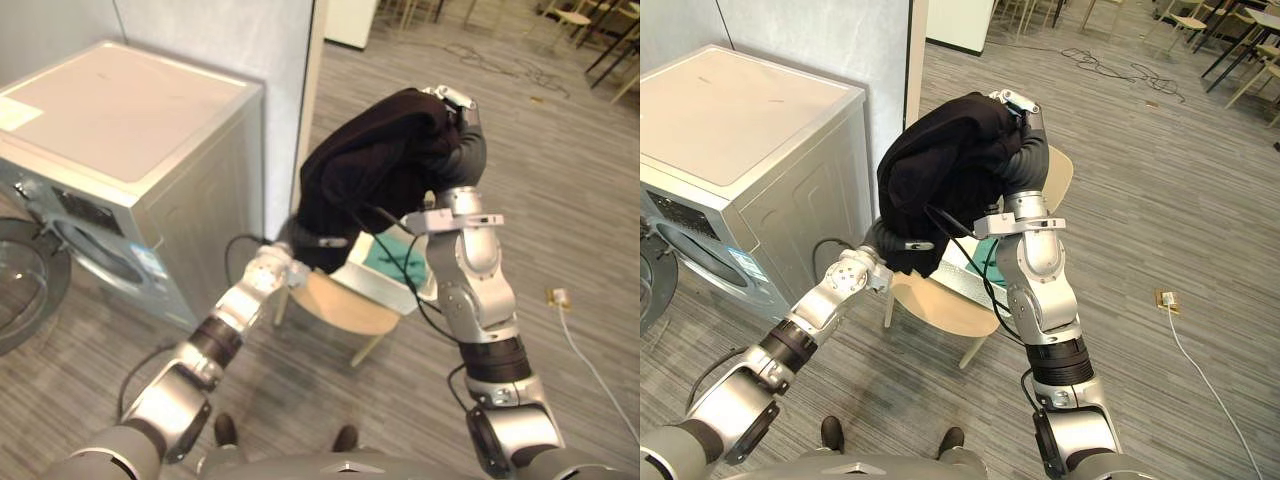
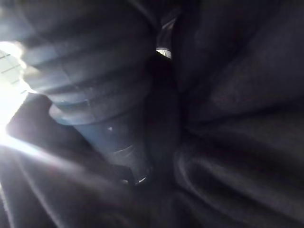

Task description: Pick up the laundry basket with both hands and put the clothes into the washing machine.

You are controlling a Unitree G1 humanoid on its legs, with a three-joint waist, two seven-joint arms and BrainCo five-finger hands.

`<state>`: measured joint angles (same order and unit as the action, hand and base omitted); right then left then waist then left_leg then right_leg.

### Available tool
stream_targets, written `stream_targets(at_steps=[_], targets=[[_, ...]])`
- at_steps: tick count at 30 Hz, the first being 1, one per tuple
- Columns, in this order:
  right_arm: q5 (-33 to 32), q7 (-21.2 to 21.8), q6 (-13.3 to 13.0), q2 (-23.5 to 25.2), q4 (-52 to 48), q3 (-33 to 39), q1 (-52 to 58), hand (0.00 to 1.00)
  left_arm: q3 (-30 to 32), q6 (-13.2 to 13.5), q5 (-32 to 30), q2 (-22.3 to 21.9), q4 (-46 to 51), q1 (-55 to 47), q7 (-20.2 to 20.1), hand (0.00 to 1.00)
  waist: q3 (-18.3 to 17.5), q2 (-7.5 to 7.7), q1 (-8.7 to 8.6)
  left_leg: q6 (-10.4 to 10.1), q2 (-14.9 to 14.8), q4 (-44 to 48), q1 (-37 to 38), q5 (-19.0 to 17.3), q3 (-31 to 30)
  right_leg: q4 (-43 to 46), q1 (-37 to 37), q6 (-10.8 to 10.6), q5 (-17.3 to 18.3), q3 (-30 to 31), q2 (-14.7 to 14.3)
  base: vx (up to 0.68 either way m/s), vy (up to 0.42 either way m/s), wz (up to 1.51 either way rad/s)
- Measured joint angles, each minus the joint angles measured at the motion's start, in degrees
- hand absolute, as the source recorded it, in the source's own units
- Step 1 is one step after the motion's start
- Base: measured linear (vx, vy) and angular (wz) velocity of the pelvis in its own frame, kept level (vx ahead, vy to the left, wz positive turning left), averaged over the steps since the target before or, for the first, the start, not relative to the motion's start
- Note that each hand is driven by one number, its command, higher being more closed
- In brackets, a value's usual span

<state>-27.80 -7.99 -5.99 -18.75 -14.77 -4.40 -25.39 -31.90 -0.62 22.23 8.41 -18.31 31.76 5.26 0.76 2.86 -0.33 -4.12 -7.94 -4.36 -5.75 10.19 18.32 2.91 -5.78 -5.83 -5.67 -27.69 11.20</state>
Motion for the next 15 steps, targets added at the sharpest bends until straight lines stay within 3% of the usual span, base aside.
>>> stream_targets(at_steps=[4,12,14,15], targets=[[-0.01,1.83,-0.21,-0.32,-0.03,-0.22,0.54,1.00,-0.02,1.23,3.77,-0.32,-0.40,-0.11,-0.69,1.00,-0.76,-1.24,0.10,0.03,0.39,-0.05,0.00,-0.04,-0.33,0.14,0.01,-0.01,0.13,-0.05,0.45,0.01,0.004,0.02],[-0.02,3.26,-1.70,-0.28,-0.06,-2.77,2.78,1.00,0.98,3.50,4.35,-1.15,-0.31,-3.06,0.81,1.00,-0.76,-1.25,0.05,-0.51,0.50,-0.08,-0.04,-0.47,-0.36,-0.30,-0.04,0.02,0.08,0.17,0.52,0.02,-0.002,0.00],[-0.02,3.90,-1.70,-0.22,-0.06,-3.56,3.56,1.00,3.68,3.62,3.13,-2.21,-0.19,-4.51,1.85,1.00,-0.77,-1.25,-0.09,-0.56,0.50,-0.08,-0.06,-0.54,-0.22,-0.53,-0.08,0.06,-0.02,0.29,0.50,0.05,-0.011,-0.03],[-0.03,4.05,-1.70,-0.22,-0.05,-3.67,3.90,0.00,4.58,3.62,2.35,-2.63,-0.19,-4.73,2.22,1.00,-0.77,-1.25,-0.06,-0.56,0.51,-0.08,-0.08,-0.55,-0.16,-0.60,-0.08,0.05,-0.06,0.33,0.49,0.05,-0.010,-0.03]])
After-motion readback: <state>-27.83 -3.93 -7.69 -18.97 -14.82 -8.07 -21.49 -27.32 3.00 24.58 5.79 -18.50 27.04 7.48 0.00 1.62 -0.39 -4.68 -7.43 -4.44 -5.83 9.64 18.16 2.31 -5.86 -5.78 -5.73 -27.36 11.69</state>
